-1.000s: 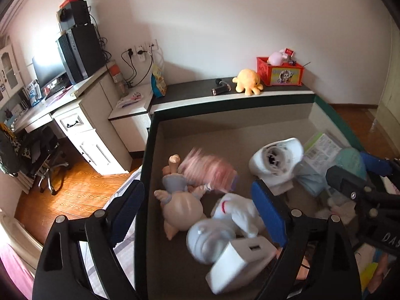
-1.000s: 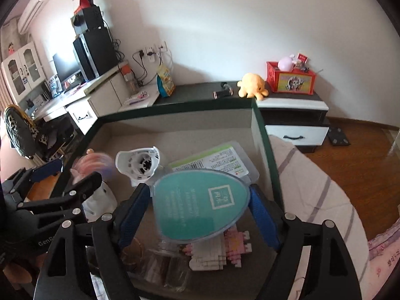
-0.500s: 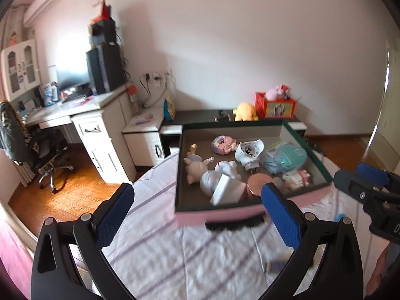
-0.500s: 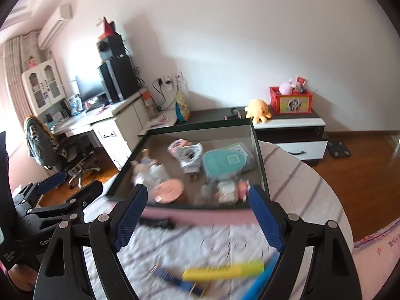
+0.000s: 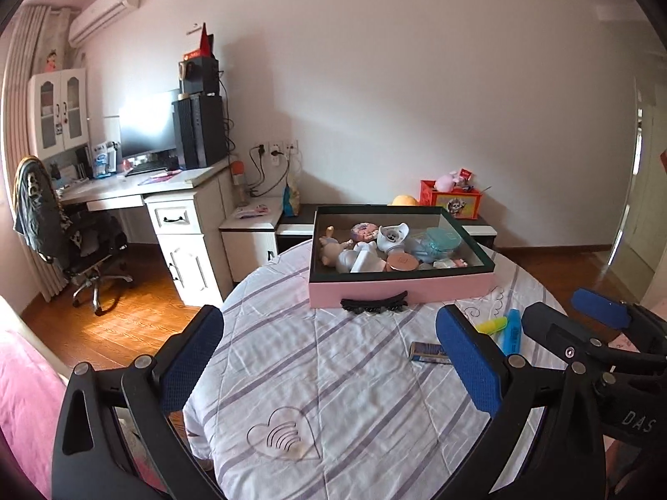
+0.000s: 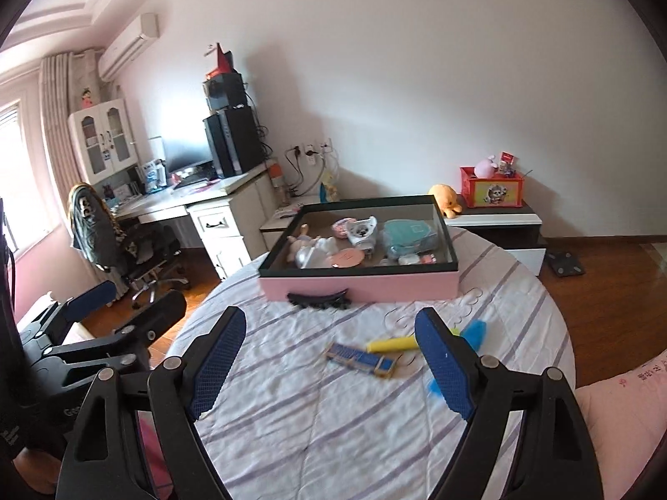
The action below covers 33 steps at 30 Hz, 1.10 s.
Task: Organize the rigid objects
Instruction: 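Withdraw both tools from the box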
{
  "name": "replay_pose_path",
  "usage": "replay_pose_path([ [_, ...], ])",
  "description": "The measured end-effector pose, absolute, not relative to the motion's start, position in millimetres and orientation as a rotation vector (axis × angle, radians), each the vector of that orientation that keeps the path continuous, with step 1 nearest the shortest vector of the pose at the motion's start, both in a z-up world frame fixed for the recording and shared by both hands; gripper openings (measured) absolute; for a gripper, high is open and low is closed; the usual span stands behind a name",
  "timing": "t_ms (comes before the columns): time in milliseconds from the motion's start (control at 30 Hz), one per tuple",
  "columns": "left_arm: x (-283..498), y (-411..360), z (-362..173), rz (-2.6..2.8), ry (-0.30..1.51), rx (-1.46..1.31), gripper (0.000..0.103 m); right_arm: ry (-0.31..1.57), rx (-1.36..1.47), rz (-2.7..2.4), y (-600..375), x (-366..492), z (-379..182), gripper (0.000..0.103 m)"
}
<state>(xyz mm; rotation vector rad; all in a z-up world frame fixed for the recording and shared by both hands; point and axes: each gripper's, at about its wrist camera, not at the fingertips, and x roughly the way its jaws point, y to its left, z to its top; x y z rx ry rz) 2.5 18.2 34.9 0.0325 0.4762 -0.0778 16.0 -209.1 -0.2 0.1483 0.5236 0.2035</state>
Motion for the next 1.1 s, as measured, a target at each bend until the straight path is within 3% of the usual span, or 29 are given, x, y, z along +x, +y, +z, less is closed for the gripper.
replay_pose_path([
  [400,-31.6,9.8,42.8,-0.091,0.431,0.039,0.103,0.455,0.102,0.137,-213.7,-32.6,9.9,0.085],
  [1100,-37.5,-4.8,44.3,-0.106,0.38,0.053,0.103,0.422,0.084,0.082,-223.3,-45.8,15.5,0.085],
])
